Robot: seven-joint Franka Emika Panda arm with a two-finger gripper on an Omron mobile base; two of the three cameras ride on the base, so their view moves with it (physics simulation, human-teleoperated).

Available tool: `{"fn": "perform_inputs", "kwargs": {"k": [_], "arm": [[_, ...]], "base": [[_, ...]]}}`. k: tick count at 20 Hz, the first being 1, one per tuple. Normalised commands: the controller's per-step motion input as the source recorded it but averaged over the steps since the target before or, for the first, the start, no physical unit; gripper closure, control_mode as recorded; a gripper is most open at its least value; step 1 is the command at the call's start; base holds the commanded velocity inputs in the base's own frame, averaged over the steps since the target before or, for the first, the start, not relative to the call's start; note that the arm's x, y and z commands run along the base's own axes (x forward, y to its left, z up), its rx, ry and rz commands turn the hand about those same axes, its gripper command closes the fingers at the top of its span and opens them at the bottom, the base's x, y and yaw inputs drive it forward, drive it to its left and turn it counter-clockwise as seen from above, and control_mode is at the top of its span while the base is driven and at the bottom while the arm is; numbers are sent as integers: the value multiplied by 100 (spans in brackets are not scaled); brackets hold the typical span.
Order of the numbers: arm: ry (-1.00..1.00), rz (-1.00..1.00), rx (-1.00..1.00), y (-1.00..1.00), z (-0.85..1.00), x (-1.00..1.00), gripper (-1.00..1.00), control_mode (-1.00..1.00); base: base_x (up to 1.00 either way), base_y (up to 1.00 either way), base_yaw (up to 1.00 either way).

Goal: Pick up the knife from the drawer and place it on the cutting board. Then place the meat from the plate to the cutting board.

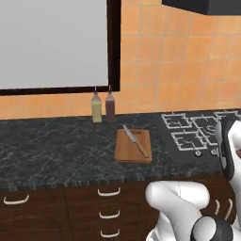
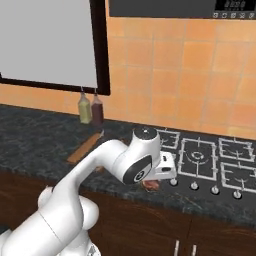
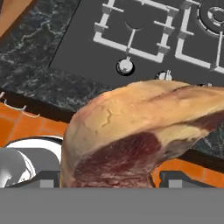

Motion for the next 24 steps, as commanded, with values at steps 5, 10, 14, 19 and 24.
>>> {"fn": "perform_inputs", "kwargs": {"k": [5,10,14,19,24], "arm": [[0,0,0,0,0,0,100,100],[0,0,0,0,0,0,100,100],[0,-10,-1,41,19,66,100,-100],[6,-16,0,-4,3,96,100,-100],[0,0,-1,-19,-29,30,100,-100]], "base": [[14,100,7],[36,100,0],[16,25,-1],[0,0,0],[0,0,0]]}}
